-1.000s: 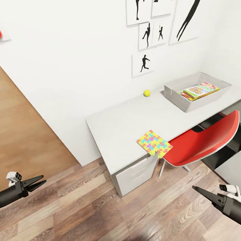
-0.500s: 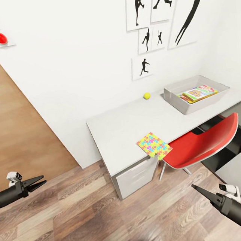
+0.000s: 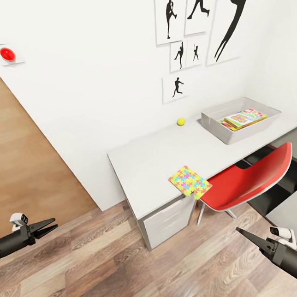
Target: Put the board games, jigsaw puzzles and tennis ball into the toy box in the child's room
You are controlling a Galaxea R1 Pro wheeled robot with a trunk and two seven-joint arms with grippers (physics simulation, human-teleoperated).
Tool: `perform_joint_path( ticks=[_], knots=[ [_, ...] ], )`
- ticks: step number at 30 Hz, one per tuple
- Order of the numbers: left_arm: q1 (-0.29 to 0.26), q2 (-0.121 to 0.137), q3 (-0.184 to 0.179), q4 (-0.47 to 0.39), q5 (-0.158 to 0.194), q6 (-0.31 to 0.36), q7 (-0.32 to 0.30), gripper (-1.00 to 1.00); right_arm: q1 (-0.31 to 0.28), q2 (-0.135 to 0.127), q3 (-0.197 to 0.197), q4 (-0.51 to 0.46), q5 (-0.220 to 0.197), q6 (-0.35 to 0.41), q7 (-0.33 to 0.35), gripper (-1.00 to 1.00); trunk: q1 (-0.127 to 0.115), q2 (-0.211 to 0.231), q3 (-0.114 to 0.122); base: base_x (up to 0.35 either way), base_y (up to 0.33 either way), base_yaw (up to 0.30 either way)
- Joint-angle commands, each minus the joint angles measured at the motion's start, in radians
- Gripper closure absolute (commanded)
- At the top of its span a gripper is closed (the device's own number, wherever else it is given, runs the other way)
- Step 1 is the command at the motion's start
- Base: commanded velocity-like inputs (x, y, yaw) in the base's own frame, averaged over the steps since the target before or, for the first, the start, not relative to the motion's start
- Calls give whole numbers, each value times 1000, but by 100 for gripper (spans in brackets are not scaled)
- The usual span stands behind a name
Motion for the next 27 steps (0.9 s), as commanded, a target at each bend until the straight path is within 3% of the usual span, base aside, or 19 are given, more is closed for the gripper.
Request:
perform_joint_path(
  ticks=[1,4,9,16,27],
  knots=[
    [0,-1,0,1,-10,10,-4,-100,0,0,0,0,-6,7,-1,-100,1,-2,0,0,0,0],
    [0,-5,0,3,-46,8,-4,-100,0,0,0,0,-6,6,-1,-100,1,-2,5,0,0,0],
    [0,-9,0,4,-70,7,-4,-100,0,0,0,0,-5,0,6,-100,1,-2,14,0,0,0],
    [-1,-10,1,4,-79,7,-4,-100,1,0,-1,1,-5,-44,49,-100,1,-2,25,0,-44,0],
    [-1,-11,1,5,-80,7,-4,-100,3,-1,-3,2,-5,-60,87,-100,1,-2,44,0,-173,0]
  ],
)
